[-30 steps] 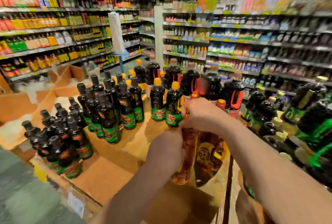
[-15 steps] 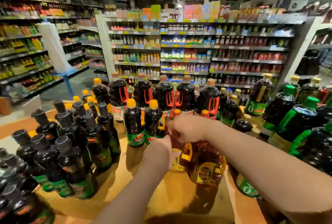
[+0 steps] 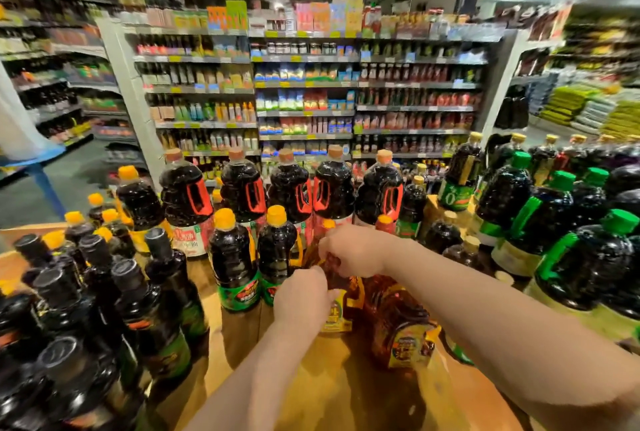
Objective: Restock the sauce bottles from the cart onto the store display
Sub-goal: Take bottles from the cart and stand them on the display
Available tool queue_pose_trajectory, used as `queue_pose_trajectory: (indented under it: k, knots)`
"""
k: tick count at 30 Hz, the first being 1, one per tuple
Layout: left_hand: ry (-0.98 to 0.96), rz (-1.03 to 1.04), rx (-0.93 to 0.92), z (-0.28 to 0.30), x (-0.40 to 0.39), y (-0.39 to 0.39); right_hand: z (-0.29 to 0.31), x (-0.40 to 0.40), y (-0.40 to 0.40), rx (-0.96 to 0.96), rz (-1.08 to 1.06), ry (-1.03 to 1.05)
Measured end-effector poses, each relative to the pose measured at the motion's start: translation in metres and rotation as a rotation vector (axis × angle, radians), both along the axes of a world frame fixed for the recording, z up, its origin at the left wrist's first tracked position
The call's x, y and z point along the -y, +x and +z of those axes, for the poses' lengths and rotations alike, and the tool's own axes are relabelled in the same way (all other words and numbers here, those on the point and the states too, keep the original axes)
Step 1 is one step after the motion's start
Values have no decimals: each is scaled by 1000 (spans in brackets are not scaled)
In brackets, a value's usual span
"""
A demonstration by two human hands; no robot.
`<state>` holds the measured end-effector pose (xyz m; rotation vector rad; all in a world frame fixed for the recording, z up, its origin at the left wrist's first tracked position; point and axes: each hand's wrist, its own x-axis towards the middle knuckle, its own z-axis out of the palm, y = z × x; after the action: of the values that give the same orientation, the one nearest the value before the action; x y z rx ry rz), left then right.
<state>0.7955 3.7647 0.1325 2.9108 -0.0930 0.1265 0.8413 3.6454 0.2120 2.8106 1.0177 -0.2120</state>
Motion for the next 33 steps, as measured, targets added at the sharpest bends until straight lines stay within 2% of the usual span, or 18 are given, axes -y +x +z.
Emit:
queue_pose_trajectory:
  k: [9,12,17,22,26,28,33]
  knots:
    - [3,-25,-6,-2,0,3,0,2,0,17,-26,47]
    - [-28,-14,-24,-3,-4,0,1,5,-9,87,-15,87]
    - [-82,8,53,3,-12,-17,11,11,-31,224,28,174]
    - [-27,74,79,18,-7,-52,5,13,-69,177,131,192]
    - [9,174,14,25,4,-84,-9,19,-97,130,224,240]
    - [46,204,-11,23,10,-100,-13,22,-110,114,265,184]
    - [88,376,-21,14,22,-147,-27,32,-138,39,373,256]
